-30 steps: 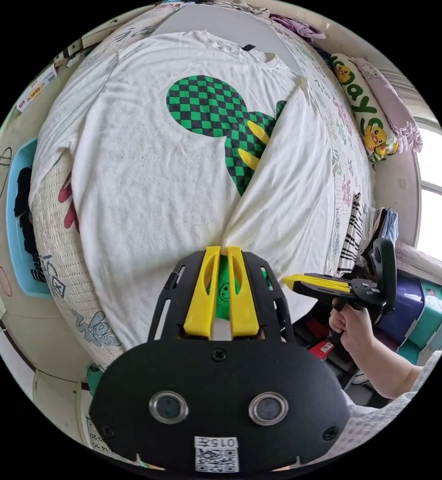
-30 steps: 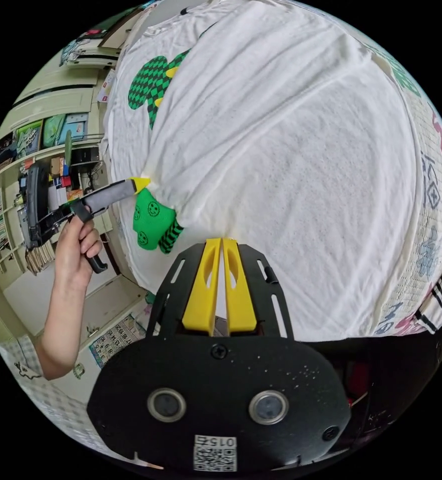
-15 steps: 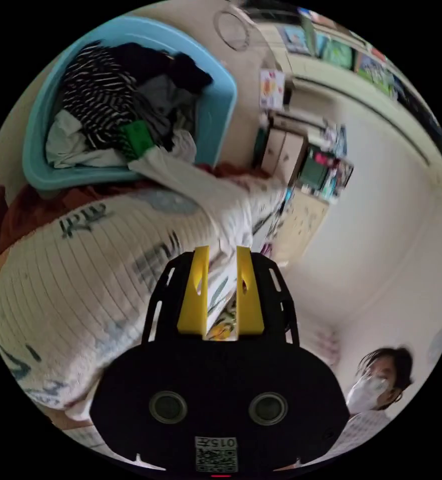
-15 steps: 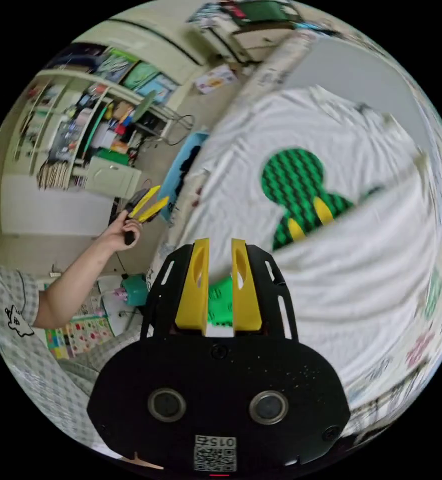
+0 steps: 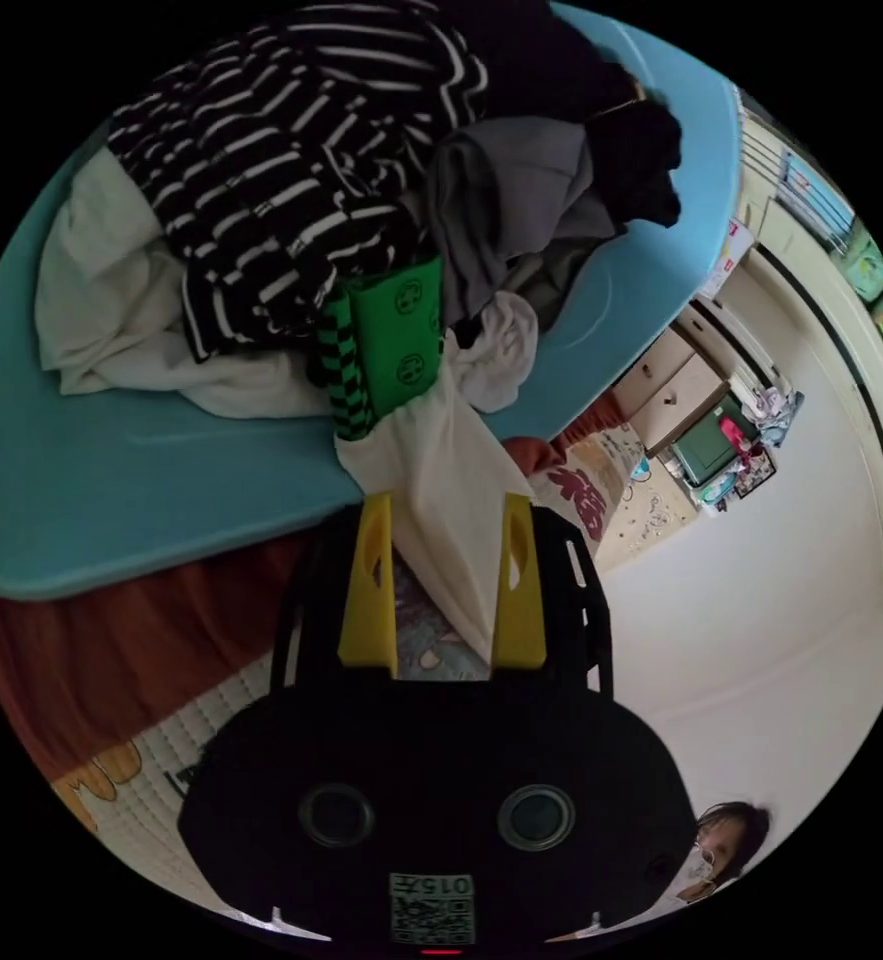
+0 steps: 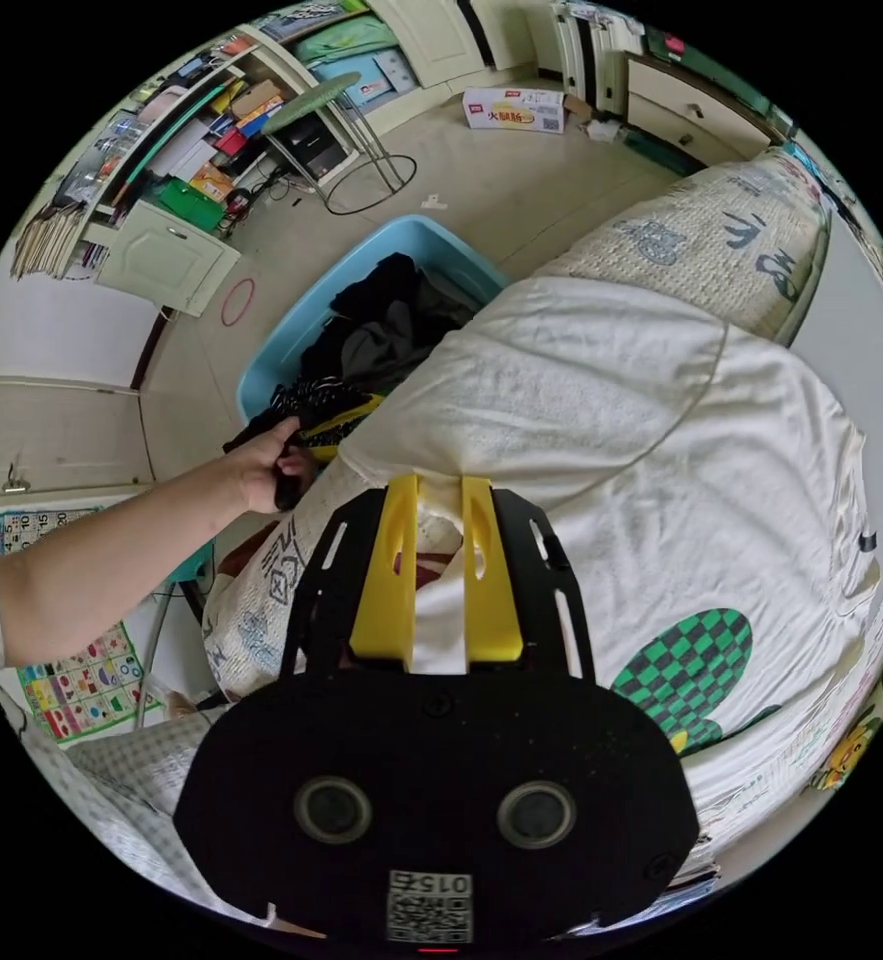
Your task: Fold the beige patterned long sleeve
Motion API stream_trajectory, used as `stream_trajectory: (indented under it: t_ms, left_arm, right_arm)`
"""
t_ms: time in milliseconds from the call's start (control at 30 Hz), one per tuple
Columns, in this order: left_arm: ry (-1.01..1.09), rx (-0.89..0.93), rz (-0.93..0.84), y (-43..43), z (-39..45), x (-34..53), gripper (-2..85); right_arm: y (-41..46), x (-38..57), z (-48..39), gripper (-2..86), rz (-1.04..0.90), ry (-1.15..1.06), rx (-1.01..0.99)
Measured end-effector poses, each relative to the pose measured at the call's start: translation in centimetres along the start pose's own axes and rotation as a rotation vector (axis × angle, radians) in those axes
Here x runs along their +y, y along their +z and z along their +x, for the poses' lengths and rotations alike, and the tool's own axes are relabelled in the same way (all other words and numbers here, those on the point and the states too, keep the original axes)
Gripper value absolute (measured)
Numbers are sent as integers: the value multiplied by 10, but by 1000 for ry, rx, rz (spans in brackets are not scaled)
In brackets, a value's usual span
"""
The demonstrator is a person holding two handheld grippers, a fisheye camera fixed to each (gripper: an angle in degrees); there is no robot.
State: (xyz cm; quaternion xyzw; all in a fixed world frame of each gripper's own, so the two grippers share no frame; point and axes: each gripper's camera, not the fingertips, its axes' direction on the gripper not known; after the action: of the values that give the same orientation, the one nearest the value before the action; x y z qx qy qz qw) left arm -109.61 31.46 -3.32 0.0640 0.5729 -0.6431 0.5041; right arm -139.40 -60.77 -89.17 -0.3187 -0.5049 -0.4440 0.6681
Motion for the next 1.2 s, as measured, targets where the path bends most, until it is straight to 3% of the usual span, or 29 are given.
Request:
stream_trajectory:
  t_ms: [133, 267, 433, 567, 733, 900, 1033, 1133, 1200]
  left_arm:
    - [-60, 61, 30, -20, -9, 3, 132]
    - [-64, -25, -70, -25, -14, 19, 136]
    - [-147, 153, -20, -9, -46, 14, 131]
    - [-39, 243, 21, 1, -37, 10, 103]
    - [95, 176, 167, 0, -22, 24, 12]
    - [488, 115, 272, -5, 43, 94, -3]
    - [917, 18, 255, 10, 106, 199, -5]
    - [1295, -56, 142, 53, 137, 318, -5]
    - [1520, -112, -36, 112, 126, 407, -5]
  right_arm:
    - [-2, -8, 6, 73, -11, 43, -16]
    - [4, -8, 7, 72, -18, 50, 13]
    - [15, 7, 16, 72, 4, 83, 8]
    - [32, 25, 25, 72, 12, 87, 18]
    - [57, 58, 41, 71, 41, 115, 1]
    - [86, 96, 70, 66, 49, 204, -80]
    - [70, 173, 101, 59, 224, 333, -223]
    - [53, 257, 127, 58, 337, 436, -290]
    - [46, 316, 147, 59, 403, 511, -297]
